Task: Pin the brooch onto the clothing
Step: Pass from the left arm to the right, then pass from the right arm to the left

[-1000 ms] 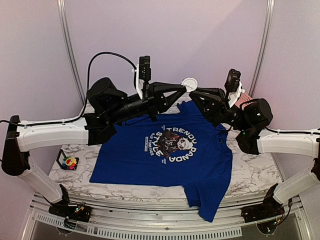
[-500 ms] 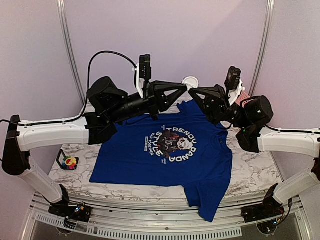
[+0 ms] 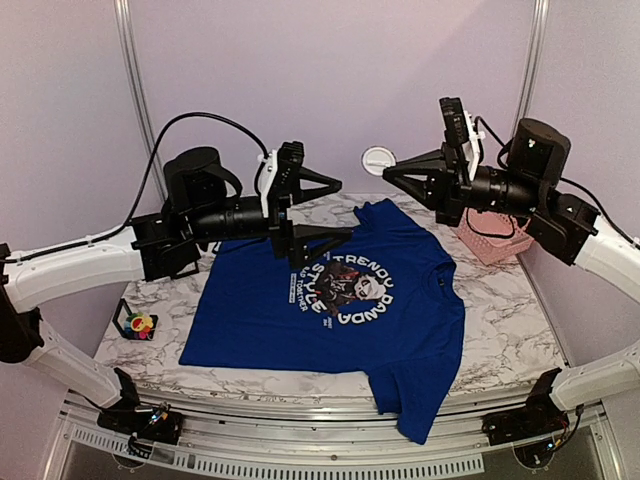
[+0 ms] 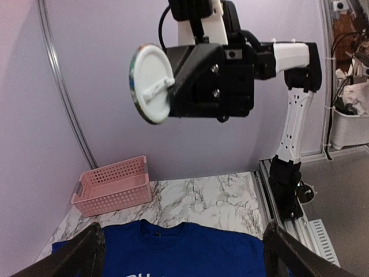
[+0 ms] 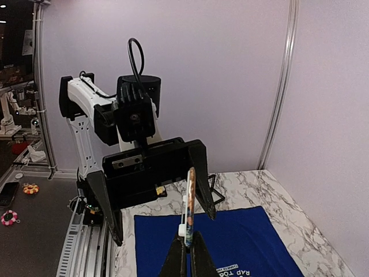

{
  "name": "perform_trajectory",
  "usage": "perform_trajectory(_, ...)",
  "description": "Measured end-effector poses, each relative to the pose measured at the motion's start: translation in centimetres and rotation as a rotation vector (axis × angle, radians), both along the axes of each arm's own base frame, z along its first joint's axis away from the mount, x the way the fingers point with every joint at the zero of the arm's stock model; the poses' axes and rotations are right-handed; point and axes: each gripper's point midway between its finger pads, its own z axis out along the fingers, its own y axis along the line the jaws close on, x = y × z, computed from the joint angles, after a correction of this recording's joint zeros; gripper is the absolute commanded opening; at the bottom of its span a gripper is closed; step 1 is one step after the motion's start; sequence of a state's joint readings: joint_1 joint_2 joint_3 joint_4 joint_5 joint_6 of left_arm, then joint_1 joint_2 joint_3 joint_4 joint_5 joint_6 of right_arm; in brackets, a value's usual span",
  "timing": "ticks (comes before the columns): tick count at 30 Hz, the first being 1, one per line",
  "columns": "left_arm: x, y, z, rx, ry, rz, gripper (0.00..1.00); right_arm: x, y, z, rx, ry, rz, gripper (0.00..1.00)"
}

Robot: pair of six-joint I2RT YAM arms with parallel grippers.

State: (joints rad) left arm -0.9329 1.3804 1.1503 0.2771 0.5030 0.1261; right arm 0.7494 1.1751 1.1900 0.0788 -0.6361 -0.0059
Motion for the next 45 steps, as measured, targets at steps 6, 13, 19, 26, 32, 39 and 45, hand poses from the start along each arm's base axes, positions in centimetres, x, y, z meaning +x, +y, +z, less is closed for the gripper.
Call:
perform_trajectory(6,-0.9,1.0,-1.5,0.209,0.007,-0.040,0.91,-0.7,-0.4,-2.3,-0.283,0.044,-0.017,0.00)
perform_trajectory(13,-1.1,1.1,-2.8,0.302,0.142,-0.049,0.71,-0.6,0.3,-10.9,-0.599,0.172,0.040,0.00)
perform_trajectory(19,-0.4,0.0,-4.6,0.366,0.262,-0.032,0.49,-1.4,1.3,-10.2,-0.641,0.104,0.106,0.00)
perform_trajectory(26,-0.3,-0.3,-5.6,0.386,0.299,-0.032,0.41,-1.9,1.6,-10.8,-0.664,0.082,0.146,0.00)
perform_trajectory(32,-0.6,-0.6,-5.3,0.378,0.301,-0.060,0.33,-1.9,1.8,-11.5,-0.686,0.084,0.159,0.00)
perform_trajectory(39,-1.0,-1.1,-5.6,0.384,0.299,-0.071,0.18,-2.1,1.9,-11.5,-0.681,0.079,0.172,0.00)
perform_trajectory(45,-1.7,-1.4,-5.6,0.387,0.287,-0.094,0.00,-2.1,2.1,-11.7,-0.682,0.077,0.180,0.00)
